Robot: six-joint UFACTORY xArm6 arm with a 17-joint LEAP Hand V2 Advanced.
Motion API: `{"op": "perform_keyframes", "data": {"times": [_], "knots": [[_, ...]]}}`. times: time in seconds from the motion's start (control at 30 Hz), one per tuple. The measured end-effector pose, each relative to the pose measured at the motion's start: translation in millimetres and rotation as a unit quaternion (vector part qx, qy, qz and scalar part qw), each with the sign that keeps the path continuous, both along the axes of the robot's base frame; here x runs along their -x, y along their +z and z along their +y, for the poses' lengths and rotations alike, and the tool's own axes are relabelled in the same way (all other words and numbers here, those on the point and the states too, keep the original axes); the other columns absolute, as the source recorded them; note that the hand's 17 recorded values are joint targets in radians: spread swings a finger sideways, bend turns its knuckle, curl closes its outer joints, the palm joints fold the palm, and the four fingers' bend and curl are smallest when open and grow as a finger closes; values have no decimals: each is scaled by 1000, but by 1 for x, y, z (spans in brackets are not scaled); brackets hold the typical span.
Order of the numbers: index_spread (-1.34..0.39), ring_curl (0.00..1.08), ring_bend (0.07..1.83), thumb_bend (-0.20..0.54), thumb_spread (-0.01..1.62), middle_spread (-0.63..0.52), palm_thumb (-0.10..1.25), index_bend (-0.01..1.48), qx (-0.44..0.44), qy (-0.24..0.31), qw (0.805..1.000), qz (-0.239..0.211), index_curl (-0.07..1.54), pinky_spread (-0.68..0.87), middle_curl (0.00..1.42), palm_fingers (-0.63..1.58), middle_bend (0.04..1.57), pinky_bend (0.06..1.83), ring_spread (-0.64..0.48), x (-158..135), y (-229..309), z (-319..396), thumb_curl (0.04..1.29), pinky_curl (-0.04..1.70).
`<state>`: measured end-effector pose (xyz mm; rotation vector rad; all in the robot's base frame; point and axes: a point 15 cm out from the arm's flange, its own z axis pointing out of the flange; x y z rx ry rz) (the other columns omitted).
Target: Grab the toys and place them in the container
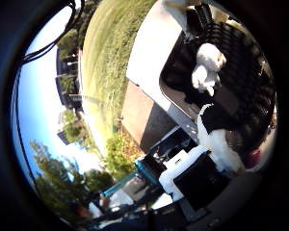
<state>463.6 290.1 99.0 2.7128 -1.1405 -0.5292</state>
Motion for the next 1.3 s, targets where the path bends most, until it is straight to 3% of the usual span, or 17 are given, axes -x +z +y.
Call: {"op": "perform_keyframes", "data": {"times": [0.37,0.5,0.67,0.87,1.07,1.2,1.3], "knots": [[-490,293,433,-26,1099,48,816,165,-7,-12,1000,-5,625,499,372,-4,166,727,302,-9,23,-15,590,395],[-463,292,406,-28,1102,54,806,174,-8,-27,1000,-1,559,494,352,-13,162,685,303,-10,61,-41,577,366],[-447,288,366,-29,1109,53,788,201,-15,-56,998,-31,507,481,336,16,167,602,298,-25,130,-98,562,325],[-423,290,331,-28,1123,52,763,194,16,-93,994,-51,460,474,319,48,159,551,294,-21,183,-188,545,294],[-358,299,323,-26,1129,43,757,176,27,-164,986,-27,410,470,313,72,168,523,288,-25,163,-267,534,277],[-329,304,323,-37,1126,42,721,170,33,-191,981,14,388,465,313,66,172,502,284,-33,111,-297,522,270],[-316,306,318,-34,1122,41,707,172,32,-200,979,-1,373,460,314,65,173,483,278,-53,85,-312,510,262]]}}
